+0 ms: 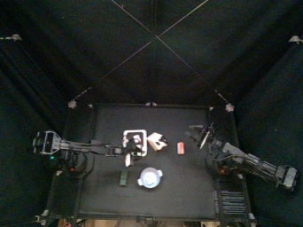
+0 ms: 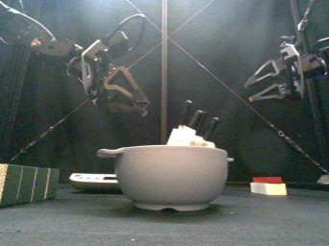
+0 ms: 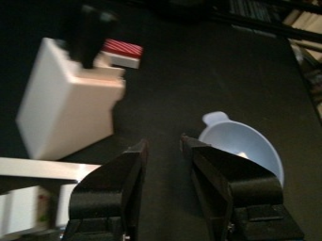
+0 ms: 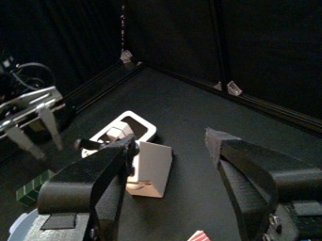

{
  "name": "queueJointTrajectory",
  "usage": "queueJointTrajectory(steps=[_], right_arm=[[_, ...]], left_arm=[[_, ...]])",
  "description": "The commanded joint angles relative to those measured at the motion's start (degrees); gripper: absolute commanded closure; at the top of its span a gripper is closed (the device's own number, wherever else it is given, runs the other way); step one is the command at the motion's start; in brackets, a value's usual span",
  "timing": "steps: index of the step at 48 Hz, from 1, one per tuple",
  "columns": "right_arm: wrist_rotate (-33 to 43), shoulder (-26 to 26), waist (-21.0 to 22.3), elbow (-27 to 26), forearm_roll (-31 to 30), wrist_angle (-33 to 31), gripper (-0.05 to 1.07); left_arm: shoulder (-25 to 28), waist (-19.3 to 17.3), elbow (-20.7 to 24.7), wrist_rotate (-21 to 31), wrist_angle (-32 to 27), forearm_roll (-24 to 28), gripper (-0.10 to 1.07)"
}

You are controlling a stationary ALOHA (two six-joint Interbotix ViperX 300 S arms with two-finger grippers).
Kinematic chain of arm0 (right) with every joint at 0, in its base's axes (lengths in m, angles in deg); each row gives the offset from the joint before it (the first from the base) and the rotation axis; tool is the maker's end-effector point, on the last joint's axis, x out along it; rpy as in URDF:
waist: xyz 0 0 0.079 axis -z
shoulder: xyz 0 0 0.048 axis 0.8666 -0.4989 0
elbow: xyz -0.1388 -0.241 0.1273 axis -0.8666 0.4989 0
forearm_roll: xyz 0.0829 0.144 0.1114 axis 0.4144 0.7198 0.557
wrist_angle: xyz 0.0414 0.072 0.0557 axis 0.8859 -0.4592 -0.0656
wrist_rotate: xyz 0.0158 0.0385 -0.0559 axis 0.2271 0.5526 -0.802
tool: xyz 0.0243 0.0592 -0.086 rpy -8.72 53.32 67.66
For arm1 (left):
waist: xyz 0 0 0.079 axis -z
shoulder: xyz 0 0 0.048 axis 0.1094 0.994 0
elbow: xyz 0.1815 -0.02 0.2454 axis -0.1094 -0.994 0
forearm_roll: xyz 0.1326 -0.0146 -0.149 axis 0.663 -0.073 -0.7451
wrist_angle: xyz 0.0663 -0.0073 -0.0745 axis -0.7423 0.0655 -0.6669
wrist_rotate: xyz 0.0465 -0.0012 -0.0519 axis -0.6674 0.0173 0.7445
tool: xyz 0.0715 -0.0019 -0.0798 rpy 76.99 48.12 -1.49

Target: Grab white sushi piece off stove

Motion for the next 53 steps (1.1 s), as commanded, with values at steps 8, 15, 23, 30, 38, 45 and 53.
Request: queueJointTrajectory(steps=[8, 15, 23, 30, 38, 45, 53], right_arm=[[0.00, -0.70, 0.44, -0.53, -0.18, 0.44, 0.09], [-0.09, -0.70, 0.44, -0.53, -0.18, 0.35, 0.09], [-0.53, -0.70, 0.79, -0.35, -0.26, 0.35, 0.09], [0.00, -0.70, 1.23, -0.35, -0.18, 0.35, 0.10], [0.09, -0.79, 1.23, -0.35, 0.00, 0.35, 0.10], [0.00, -0.70, 1.32, -0.18, -0.18, 0.35, 0.10], [0.00, -0.79, 1.23, -0.18, -0.26, 0.35, 0.10]], left_arm=[[-3.69, -12.04, -2.72, -0.26, 1.41, 2.11, 0.23], [1.05, -17.14, -3.34, -0.26, 2.90, 4.13, 0.22], [4.92, -19.95, -2.20, -0.26, 3.34, 4.92, 0.22], [6.77, -20.39, -2.37, -0.26, 3.08, 8.00, 0.22], [6.15, -20.13, -3.43, -0.09, 2.90, 12.04, 0.22], [4.57, -20.04, -4.22, -0.09, 2.90, 12.39, 0.22], [3.78, -20.04, -5.10, -0.18, 2.90, 13.89, 0.22]])
